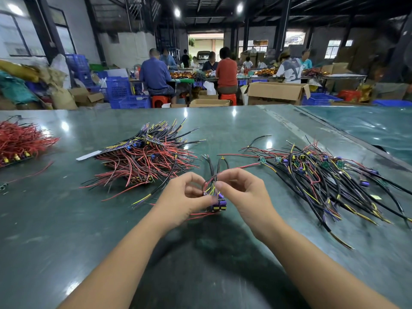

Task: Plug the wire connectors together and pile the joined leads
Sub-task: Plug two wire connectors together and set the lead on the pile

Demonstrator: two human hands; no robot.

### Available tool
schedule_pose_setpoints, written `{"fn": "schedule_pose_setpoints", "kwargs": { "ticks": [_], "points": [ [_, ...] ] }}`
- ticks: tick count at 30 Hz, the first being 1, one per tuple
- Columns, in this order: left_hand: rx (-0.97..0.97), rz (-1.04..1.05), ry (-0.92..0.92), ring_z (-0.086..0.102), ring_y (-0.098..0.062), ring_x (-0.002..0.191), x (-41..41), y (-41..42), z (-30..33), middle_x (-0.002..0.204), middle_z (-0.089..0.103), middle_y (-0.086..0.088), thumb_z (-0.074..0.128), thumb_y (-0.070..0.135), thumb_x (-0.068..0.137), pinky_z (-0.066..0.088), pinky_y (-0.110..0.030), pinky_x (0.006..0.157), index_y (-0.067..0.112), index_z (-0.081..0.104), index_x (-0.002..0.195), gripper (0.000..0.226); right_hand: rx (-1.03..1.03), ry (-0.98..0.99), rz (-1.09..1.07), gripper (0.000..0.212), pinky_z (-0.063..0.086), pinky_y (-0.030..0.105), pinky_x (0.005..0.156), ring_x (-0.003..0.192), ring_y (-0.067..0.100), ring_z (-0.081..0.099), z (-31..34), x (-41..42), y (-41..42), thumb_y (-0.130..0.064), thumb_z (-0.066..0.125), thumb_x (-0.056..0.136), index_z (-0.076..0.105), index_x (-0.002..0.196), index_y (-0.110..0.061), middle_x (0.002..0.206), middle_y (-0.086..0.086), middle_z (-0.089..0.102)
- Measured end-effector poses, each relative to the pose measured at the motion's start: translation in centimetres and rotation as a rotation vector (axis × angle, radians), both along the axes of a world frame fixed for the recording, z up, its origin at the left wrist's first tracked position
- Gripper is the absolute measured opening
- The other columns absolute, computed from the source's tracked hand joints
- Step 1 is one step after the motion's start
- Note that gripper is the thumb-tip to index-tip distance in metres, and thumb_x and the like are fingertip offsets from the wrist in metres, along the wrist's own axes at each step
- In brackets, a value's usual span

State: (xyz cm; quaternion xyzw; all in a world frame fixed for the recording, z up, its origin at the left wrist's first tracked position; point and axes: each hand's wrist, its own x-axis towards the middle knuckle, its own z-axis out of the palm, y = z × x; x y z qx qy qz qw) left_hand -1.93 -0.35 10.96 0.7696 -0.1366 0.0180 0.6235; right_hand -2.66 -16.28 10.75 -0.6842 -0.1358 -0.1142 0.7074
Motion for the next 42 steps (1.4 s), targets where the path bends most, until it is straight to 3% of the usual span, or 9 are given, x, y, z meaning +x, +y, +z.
{"fn": "schedule_pose_setpoints", "kwargs": {
  "ticks": [3,6,10,13,20,31,37,40,42],
  "points": [
    [-0.08,0.02,-0.086,0.055,-0.015,0.063,0.2,-0.2,-0.1,0.065,0.063,-0.002,0.072,0.007,0.081,0.046,-0.029,0.065,0.012,0.062,0.079,0.011,-0.166,0.002,-0.047,0.017,0.043,0.021,0.066,0.065,0.005,0.054,-0.5,0.3,-0.2,-0.01,0.068,0.084,0.062,0.071,-0.019,0.068,-0.008,0.06],
    [-0.13,-0.018,-0.082,0.062,-0.009,0.061,0.0,-0.6,-0.4,0.068,0.068,0.003,0.06,0.004,0.089,0.052,-0.02,0.061,0.016,0.068,0.084,0.016,-0.323,-0.003,-0.005,0.014,0.049,0.023,0.081,0.089,0.004,0.062,-0.9,0.3,0.1,-0.017,0.059,0.092,0.067,0.088,-0.028,0.096,-0.005,0.066],
    [-0.168,-0.032,-0.044,0.064,-0.011,0.056,0.1,-0.5,-0.3,0.067,0.069,-0.001,0.068,0.001,0.082,0.052,-0.02,0.056,0.019,0.063,0.093,0.022,-0.21,-0.044,0.08,0.026,0.046,0.016,0.09,0.107,0.004,0.06,-0.6,0.3,0.2,-0.009,0.053,0.095,0.064,0.108,-0.029,0.116,-0.002,0.065],
    [-0.144,-0.028,-0.008,0.061,-0.012,0.05,0.2,-0.3,-0.4,0.064,0.069,-0.003,0.072,-0.001,0.077,0.049,-0.02,0.05,0.013,0.056,0.086,0.023,-0.13,-0.097,0.063,0.029,0.049,0.018,0.082,0.092,0.004,0.062,-0.6,0.2,0.0,-0.002,0.059,0.09,0.068,0.104,-0.026,0.107,0.0,0.065],
    [-0.1,-0.037,-0.047,0.055,-0.005,0.051,0.1,-0.4,-0.5,0.06,0.067,0.002,0.072,0.004,0.08,0.044,-0.015,0.05,0.013,0.072,0.08,0.009,-0.182,-0.17,0.085,0.018,0.047,0.02,0.077,0.082,0.009,0.063,-0.4,0.5,-1.2,0.004,0.065,0.084,0.072,0.095,-0.007,0.087,0.003,0.066],
    [0.049,-0.031,-0.006,0.043,-0.005,0.052,0.4,-0.1,-0.9,0.057,0.057,0.005,0.056,0.008,0.094,0.038,-0.013,0.051,0.001,0.072,0.09,0.018,-0.578,-0.324,0.031,0.027,0.049,0.017,0.08,0.084,0.004,0.063,-0.8,0.6,-1.8,0.003,0.065,0.084,0.075,0.101,-0.017,0.089,-0.005,0.068],
    [-0.039,-0.026,0.006,0.056,-0.005,0.058,0.2,0.0,-0.4,0.074,0.072,-0.003,0.069,0.005,0.083,0.044,-0.016,0.055,0.008,0.071,0.089,0.007,-0.395,-0.179,0.005,0.018,0.053,0.021,0.073,0.074,0.007,0.067,-1.2,0.9,-1.7,-0.005,0.071,0.083,0.074,0.081,-0.022,0.077,-0.004,0.073],
    [-0.058,-0.045,-0.011,0.064,-0.004,0.065,0.0,0.0,-0.2,0.076,0.074,-0.001,0.073,0.0,0.078,0.047,-0.013,0.062,0.011,0.069,0.089,0.016,-0.203,-0.059,0.034,0.017,0.05,0.019,0.069,0.069,0.006,0.062,-1.0,0.9,-1.3,-0.008,0.069,0.085,0.07,0.074,-0.021,0.071,-0.002,0.07],
    [-0.046,-0.081,-0.016,0.065,-0.004,0.067,-0.2,-0.2,-0.1,0.077,0.075,-0.002,0.073,-0.002,0.077,0.047,-0.013,0.062,0.012,0.07,0.088,0.018,-0.235,-0.049,0.048,0.013,0.048,0.02,0.066,0.067,0.006,0.06,-0.9,0.8,-1.2,-0.014,0.067,0.087,0.067,0.075,-0.019,0.069,-0.003,0.067]
  ]
}}
